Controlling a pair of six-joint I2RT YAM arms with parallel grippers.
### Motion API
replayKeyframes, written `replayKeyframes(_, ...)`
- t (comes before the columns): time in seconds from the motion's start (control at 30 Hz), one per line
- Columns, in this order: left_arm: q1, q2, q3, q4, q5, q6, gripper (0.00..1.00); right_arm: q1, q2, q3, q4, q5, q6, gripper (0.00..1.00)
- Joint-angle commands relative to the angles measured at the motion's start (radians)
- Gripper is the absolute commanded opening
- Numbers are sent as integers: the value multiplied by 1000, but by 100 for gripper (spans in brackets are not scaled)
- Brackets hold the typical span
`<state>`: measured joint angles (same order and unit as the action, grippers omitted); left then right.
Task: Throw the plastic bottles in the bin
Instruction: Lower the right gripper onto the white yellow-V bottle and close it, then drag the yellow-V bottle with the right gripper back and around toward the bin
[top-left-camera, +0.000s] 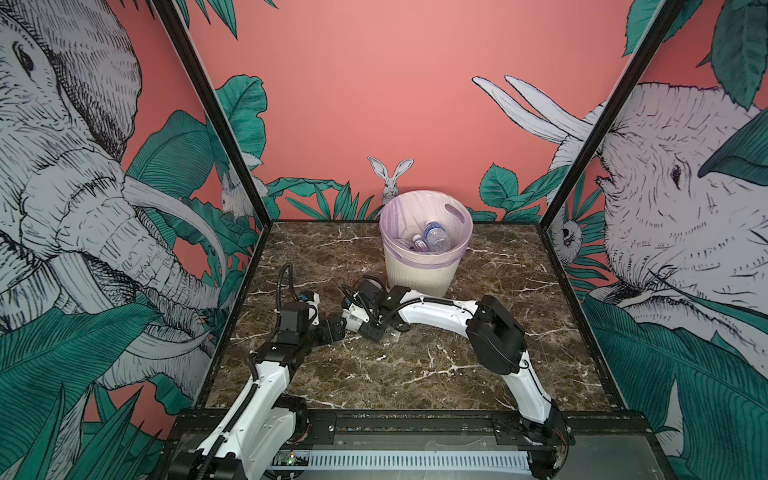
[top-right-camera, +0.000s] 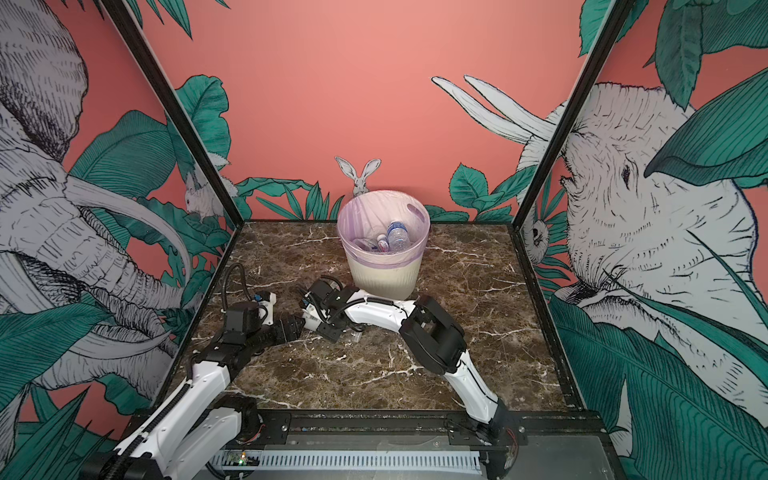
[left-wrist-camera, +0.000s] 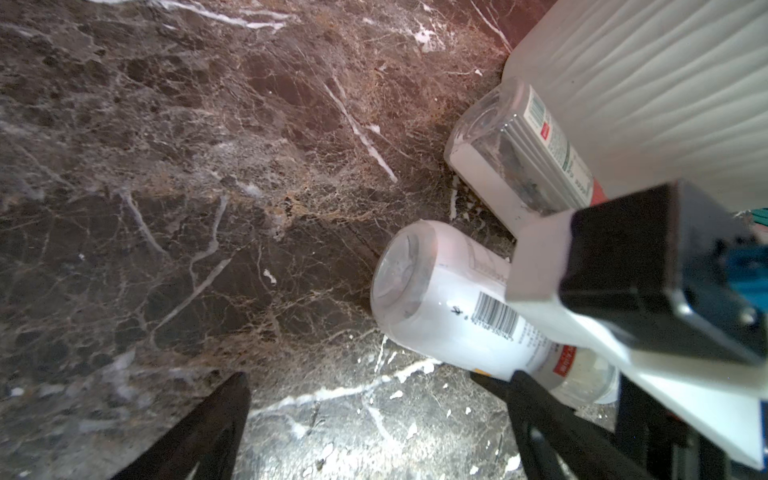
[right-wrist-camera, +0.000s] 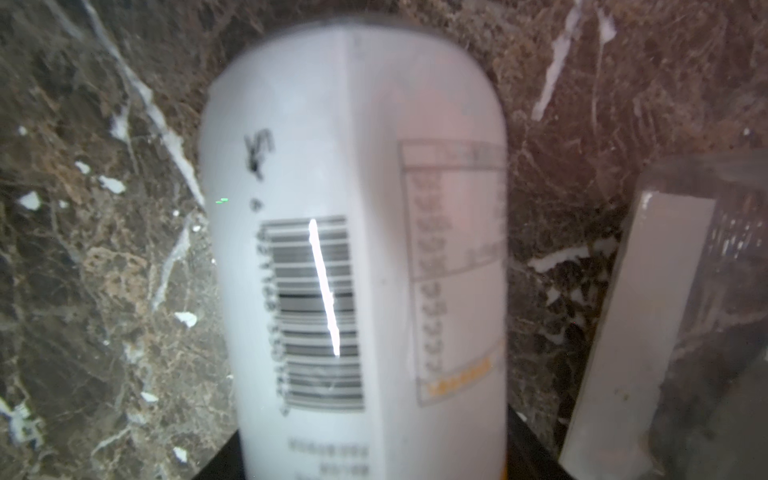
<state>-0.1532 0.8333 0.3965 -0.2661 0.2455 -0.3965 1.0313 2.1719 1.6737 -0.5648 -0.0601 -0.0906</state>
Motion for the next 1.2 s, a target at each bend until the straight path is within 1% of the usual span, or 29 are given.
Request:
replayKeyframes(0.0, 8, -22, -3, -16, 10, 3, 97, 12, -52, -56, 1, 7, 14, 45)
replayKeyframes(0.37, 8, -20, 22, -34, 29, 19, 98, 28, -205, -217, 53, 52, 47, 44)
replayKeyframes(0.8, -1, -5, 45, -27, 51, 31, 97, 36, -378, -385, 71, 114, 81, 44)
replayKeyframes(0.93, -31, 0, 54, -16, 43, 27, 97, 38, -443, -438, 74, 131, 96, 44)
replayKeyframes(1.17, -156, 43, 96, -2, -40, 37, 98, 38, -564, -528, 78, 152, 130, 44)
